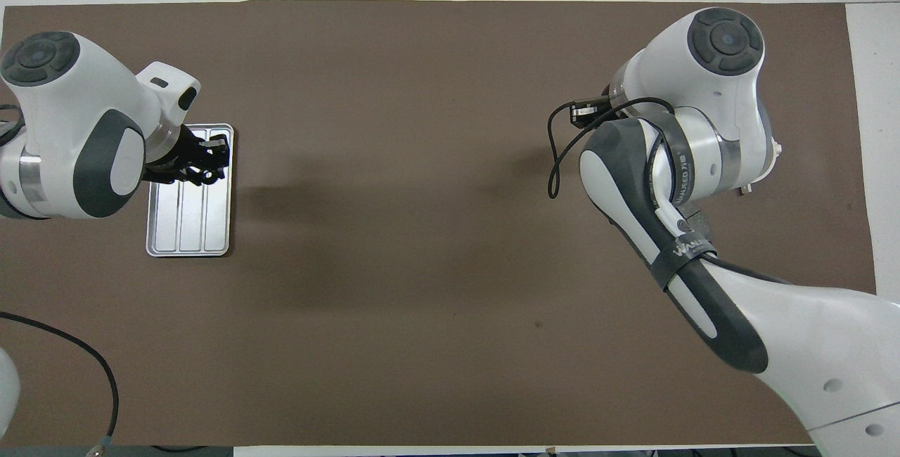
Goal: Pick bearing gear from pile to tray
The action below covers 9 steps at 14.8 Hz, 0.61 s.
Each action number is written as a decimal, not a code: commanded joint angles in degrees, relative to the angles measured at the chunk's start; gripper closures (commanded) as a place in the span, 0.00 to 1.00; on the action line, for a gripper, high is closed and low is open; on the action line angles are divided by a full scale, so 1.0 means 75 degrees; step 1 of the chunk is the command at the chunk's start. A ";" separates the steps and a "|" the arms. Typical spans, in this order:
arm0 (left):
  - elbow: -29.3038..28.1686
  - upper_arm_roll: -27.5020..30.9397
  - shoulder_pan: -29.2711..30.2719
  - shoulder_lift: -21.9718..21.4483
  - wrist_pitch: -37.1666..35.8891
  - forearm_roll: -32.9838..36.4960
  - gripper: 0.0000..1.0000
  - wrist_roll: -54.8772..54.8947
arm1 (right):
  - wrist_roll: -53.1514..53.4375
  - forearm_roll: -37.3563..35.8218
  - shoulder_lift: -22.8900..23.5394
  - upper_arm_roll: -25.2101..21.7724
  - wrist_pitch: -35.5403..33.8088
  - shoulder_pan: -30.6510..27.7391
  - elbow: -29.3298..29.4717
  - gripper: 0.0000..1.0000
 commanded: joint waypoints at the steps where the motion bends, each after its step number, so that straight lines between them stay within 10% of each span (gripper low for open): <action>1: -0.0839 -0.0065 0.0016 -0.0456 0.0625 0.0107 1.00 0.0156 | 0.0105 0.0092 0.0391 -0.0191 -0.0911 0.0775 0.1375 1.00; 9: -0.2082 -0.0041 0.0755 -0.0761 0.2290 0.0107 1.00 0.1211 | 0.0305 0.0385 0.1046 -0.0168 -0.0177 0.2311 0.1718 1.00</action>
